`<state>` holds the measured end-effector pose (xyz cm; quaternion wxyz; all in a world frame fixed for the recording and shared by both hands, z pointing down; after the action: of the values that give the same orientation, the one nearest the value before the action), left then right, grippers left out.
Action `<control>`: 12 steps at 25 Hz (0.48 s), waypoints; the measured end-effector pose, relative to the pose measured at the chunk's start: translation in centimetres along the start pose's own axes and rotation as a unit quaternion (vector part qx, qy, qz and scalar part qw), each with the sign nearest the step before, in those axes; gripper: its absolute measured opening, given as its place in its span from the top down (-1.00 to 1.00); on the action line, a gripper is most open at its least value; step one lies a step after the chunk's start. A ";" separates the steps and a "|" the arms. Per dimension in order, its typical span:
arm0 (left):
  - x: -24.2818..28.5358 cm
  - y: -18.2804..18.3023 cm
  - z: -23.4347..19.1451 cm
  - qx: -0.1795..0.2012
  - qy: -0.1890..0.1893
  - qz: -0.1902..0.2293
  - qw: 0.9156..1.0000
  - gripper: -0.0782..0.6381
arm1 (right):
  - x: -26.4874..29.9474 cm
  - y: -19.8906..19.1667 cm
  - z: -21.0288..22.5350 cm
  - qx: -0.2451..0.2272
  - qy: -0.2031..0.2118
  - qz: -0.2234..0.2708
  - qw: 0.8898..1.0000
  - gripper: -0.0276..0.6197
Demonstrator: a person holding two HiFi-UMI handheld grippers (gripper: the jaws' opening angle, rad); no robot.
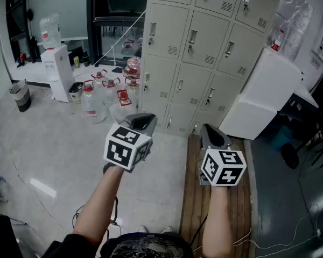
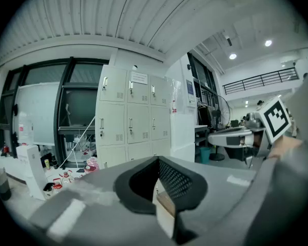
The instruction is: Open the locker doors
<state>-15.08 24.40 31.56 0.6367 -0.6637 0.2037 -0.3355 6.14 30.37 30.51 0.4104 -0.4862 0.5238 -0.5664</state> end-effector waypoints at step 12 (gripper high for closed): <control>2.6 -0.2 -0.9 0.006 -0.008 -0.006 1.000 0.79 | 2.8 0.2 0.7 0.000 0.015 0.008 1.000 0.75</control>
<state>-13.93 22.01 32.22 0.6399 -0.6641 0.1923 -0.3353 6.29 27.46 30.62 0.4069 -0.4731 0.5336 -0.5709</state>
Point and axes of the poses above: the fingertips, and each gripper's own axes: x forward along the fingers, z to its right, y out of its top, the point moved 7 cm from there along -x, backward along the fingers, and after that the axes turned 1 degree about x, right-handed, at the moved point
